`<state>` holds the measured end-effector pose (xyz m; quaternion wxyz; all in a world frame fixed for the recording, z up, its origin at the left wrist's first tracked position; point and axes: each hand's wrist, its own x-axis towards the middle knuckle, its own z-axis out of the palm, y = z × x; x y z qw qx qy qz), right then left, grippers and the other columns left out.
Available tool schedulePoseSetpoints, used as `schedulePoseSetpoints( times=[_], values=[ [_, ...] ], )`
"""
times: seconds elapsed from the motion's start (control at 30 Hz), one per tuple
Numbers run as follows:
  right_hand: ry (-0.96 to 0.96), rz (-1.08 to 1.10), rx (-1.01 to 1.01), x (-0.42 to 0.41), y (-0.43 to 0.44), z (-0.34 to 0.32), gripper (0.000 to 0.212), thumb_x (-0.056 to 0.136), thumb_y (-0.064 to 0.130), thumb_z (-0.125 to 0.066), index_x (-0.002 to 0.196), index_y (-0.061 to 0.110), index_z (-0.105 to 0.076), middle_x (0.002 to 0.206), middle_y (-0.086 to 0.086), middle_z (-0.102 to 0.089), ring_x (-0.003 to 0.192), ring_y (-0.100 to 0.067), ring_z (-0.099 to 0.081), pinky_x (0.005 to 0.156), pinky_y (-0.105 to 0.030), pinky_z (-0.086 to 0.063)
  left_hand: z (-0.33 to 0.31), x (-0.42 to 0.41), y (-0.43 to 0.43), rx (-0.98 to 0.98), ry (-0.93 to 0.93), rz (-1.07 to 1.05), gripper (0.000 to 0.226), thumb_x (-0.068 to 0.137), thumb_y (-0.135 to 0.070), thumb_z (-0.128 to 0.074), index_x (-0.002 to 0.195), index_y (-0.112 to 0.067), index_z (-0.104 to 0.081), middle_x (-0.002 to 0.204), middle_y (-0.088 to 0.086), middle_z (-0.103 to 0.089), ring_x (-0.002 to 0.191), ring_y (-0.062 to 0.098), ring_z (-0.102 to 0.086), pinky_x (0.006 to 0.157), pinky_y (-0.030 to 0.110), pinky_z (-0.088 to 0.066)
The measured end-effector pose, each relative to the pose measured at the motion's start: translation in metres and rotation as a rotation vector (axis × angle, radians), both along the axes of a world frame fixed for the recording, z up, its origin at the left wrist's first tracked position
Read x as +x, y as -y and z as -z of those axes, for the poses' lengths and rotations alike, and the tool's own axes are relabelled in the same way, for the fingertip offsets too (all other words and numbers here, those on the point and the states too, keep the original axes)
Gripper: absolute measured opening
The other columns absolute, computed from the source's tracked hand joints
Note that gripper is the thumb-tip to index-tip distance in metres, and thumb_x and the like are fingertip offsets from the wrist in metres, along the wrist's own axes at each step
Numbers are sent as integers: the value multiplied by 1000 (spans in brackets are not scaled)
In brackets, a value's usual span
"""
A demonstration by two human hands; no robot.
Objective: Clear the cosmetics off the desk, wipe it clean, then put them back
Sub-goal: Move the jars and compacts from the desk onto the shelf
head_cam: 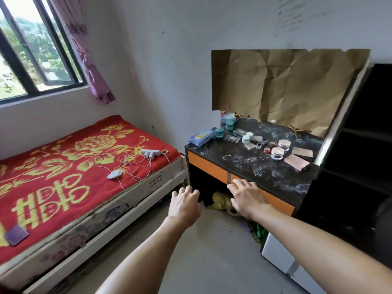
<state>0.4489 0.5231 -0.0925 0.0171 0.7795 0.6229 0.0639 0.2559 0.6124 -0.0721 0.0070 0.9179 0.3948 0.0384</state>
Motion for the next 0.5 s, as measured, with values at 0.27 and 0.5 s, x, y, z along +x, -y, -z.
schedulePoseSetpoints(
  times=[0.27,0.5],
  values=[
    [-67,73,-31,100,-127,26,42,92,31,-47,131,18,-41,136,-8,-42,123,-28,-43,98,-41,-36,25,101,-120,-39,-5,69,26,89,-32,-47,110,-18,-53,114,3,-51,112,25,-46,94,37,-36],
    [-104,91,-72,181,-233,33,42,93,30,-47,132,18,-41,138,-8,-43,124,-27,-44,100,-41,-38,27,173,-224,-61,-20,82,32,91,-36,-46,118,-20,-52,116,2,-50,114,24,-46,95,36,-36]
  ],
)
